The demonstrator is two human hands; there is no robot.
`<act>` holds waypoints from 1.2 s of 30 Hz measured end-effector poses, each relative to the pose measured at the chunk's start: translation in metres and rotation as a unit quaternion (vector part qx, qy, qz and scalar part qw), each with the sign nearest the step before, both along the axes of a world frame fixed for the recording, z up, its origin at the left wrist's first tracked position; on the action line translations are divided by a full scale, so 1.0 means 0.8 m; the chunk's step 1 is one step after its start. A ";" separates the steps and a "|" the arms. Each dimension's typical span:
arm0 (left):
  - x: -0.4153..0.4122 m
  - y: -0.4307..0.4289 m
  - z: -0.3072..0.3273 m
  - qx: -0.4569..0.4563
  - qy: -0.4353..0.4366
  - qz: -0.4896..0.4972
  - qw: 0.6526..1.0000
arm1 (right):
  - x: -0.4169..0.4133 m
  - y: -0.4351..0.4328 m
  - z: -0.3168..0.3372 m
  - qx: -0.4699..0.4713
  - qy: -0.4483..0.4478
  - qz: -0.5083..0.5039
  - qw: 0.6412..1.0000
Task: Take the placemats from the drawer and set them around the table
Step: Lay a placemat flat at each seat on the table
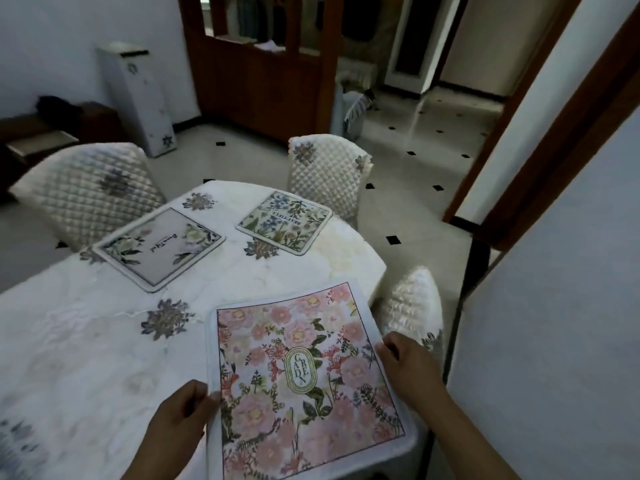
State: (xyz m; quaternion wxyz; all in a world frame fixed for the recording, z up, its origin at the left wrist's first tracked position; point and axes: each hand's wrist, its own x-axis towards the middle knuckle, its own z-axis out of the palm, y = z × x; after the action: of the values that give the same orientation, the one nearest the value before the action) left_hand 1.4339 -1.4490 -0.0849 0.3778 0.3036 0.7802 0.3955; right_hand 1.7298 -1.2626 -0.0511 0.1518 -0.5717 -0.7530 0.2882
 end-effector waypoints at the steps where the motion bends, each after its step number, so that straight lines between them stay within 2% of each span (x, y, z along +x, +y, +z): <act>1: 0.001 0.012 -0.003 0.000 0.001 0.023 1.000 | -0.009 0.030 -0.005 -0.008 0.000 0.020 1.000; 7: 0.029 0.089 -0.025 -0.019 0.010 0.165 0.986 | -0.075 0.209 -0.038 0.001 0.025 0.187 0.982; 11: 0.072 0.140 -0.043 -0.044 0.024 0.269 0.962 | -0.105 0.311 -0.069 -0.032 -0.010 0.293 0.956; 16: 0.101 0.180 -0.065 -0.084 0.058 0.338 0.936 | -0.152 0.378 -0.107 -0.056 -0.074 0.392 0.915; 20: 0.102 0.193 -0.096 -0.093 0.034 0.377 0.921 | -0.180 0.394 -0.135 -0.066 -0.098 0.419 0.900; 24: 0.085 0.208 -0.129 -0.103 0.030 0.378 0.919 | -0.199 0.398 -0.159 -0.073 -0.125 0.400 0.905; 31: 0.056 0.235 -0.184 -0.144 0.064 0.381 0.911 | -0.219 0.402 -0.211 -0.079 -0.143 0.377 0.912; 36: 0.066 0.247 -0.219 -0.190 0.104 0.407 0.887 | -0.219 0.416 -0.257 -0.047 -0.136 0.411 0.900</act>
State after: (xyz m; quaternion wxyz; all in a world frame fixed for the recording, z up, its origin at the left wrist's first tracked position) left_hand 1.4868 -1.2515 -0.2599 0.1505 -0.0787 0.9303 0.3252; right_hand 1.5548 -0.9296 -0.2569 -0.1107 -0.2517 -0.9199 0.2795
